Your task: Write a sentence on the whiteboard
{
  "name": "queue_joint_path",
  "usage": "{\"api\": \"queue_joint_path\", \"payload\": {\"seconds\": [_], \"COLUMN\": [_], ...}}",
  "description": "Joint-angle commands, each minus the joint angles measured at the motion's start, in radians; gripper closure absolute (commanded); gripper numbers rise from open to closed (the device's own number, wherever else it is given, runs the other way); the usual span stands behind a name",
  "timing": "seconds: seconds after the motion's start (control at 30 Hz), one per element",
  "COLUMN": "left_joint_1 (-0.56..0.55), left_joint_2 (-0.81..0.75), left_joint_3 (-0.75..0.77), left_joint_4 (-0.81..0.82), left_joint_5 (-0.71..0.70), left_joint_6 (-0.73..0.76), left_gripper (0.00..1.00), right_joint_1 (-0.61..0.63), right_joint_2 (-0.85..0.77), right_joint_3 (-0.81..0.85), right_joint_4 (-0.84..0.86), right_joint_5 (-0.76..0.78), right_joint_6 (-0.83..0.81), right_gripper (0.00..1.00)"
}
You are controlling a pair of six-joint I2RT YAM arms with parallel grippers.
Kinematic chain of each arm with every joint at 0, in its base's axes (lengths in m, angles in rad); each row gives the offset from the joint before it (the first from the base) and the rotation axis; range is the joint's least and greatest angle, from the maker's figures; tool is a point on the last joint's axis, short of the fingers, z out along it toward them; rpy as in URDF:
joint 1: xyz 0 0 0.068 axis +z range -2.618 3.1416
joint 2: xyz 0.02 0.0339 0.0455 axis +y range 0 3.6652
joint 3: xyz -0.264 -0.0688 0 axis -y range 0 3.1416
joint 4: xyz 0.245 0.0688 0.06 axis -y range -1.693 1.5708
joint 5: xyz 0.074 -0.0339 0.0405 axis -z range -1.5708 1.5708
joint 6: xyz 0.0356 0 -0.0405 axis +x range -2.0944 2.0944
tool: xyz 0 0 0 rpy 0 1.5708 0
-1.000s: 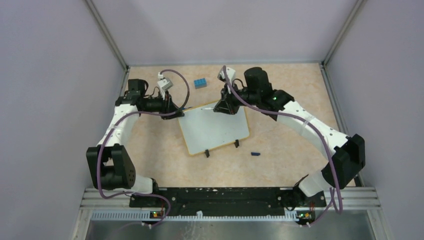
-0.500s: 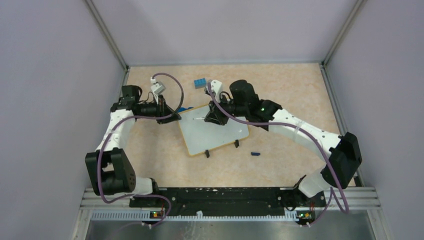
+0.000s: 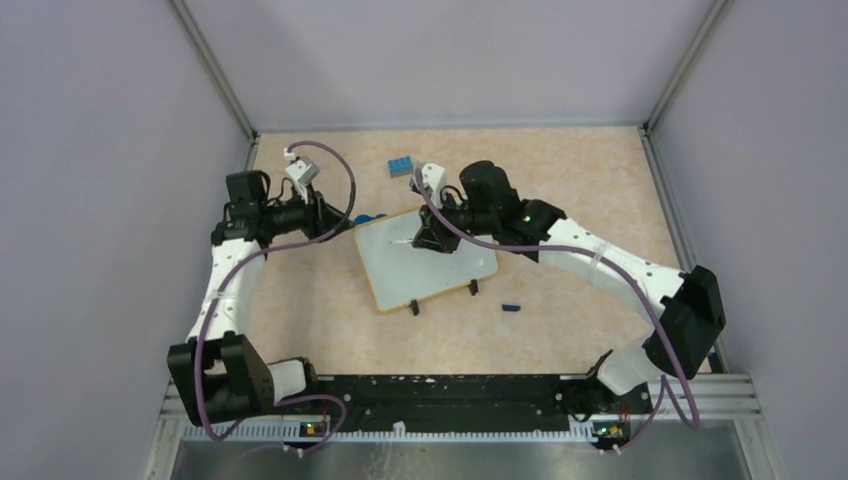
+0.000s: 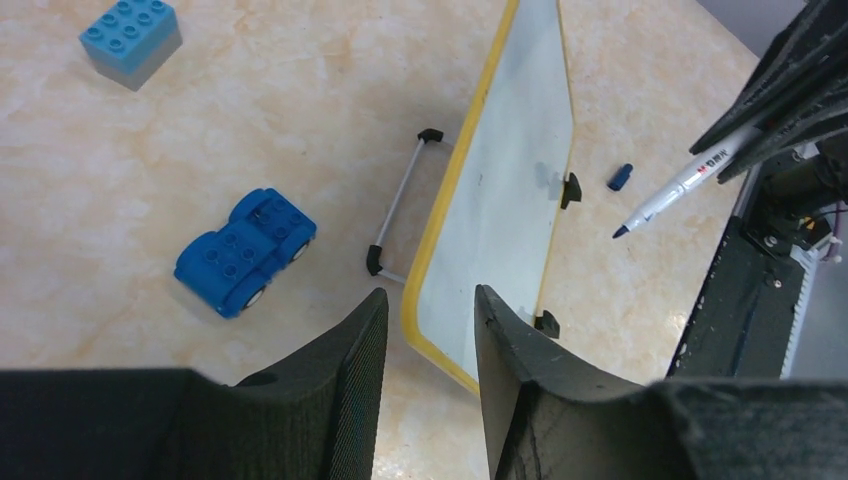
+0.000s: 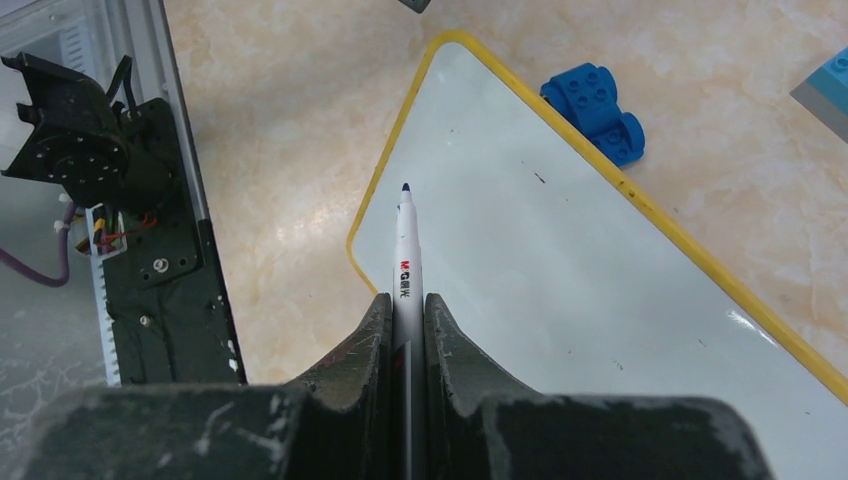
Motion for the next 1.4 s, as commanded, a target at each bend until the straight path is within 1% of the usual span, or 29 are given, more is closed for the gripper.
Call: {"api": "queue_joint_path", "payload": {"seconds": [0.0,0.1,0.23,0.3,0.43,0.6,0.83,0.97,1.03,1.1,1.2,1.27,1.37], "left_joint_1": [0.003,0.002,0.0,-0.001,-0.003,-0.004,-0.003,-0.003,-0.003,-0.004,-0.003,-0.003,-0.003], "left_joint_2": [0.022,0.063,0.049,0.039,0.042,0.037,0.04,0.026,0.015,0.003,-0.005,-0.002,0.009], "left_joint_3": [-0.029,-0.009,-0.028,-0.035,-0.048,-0.07,-0.071,-0.085,-0.096,-0.107,-0.11,-0.11,-0.108], "left_joint_4": [0.127,0.034,0.007,-0.01,-0.058,-0.088,-0.167,-0.208,-0.196,-0.139,-0.078,-0.048,-0.024], "left_joint_5": [-0.014,0.003,0.031,0.056,0.09,0.109,0.164,0.172,0.157,0.125,0.096,0.085,0.084], "left_joint_6": [-0.056,-0.004,0.026,0.036,0.052,0.082,0.118,0.156,0.131,0.072,0.024,0.001,-0.017], "left_gripper": [0.57,0.58,0.62,0.66,0.79,0.88,0.95,0.97,0.96,0.85,0.73,0.7,0.71], "right_joint_1": [0.002,0.002,0.002,0.002,0.002,0.002,0.001,0.001,0.003,0.001,0.001,0.001,0.003], "right_joint_2": [-0.047,-0.046,-0.039,-0.038,-0.039,-0.036,-0.008,0.004,0.007,0.005,-0.003,-0.001,0.011], "right_joint_3": [0.003,0.005,0.01,0.012,0.012,0.013,0.037,0.043,0.045,0.043,0.027,0.015,0.005], "right_joint_4": [0.007,0.009,-0.002,-0.004,-0.005,-0.002,0.006,0.021,0.027,0.036,0.063,0.089,0.129], "right_joint_5": [-0.013,-0.016,-0.019,-0.019,-0.02,-0.017,-0.023,-0.039,-0.053,-0.074,-0.096,-0.1,-0.079], "right_joint_6": [-0.013,-0.015,-0.024,-0.028,-0.028,-0.031,-0.039,-0.047,-0.048,-0.051,-0.05,-0.042,-0.017], "right_gripper": [1.0,1.0,1.0,1.0,1.0,1.0,1.0,1.0,1.0,1.0,1.0,1.0,1.0]}}
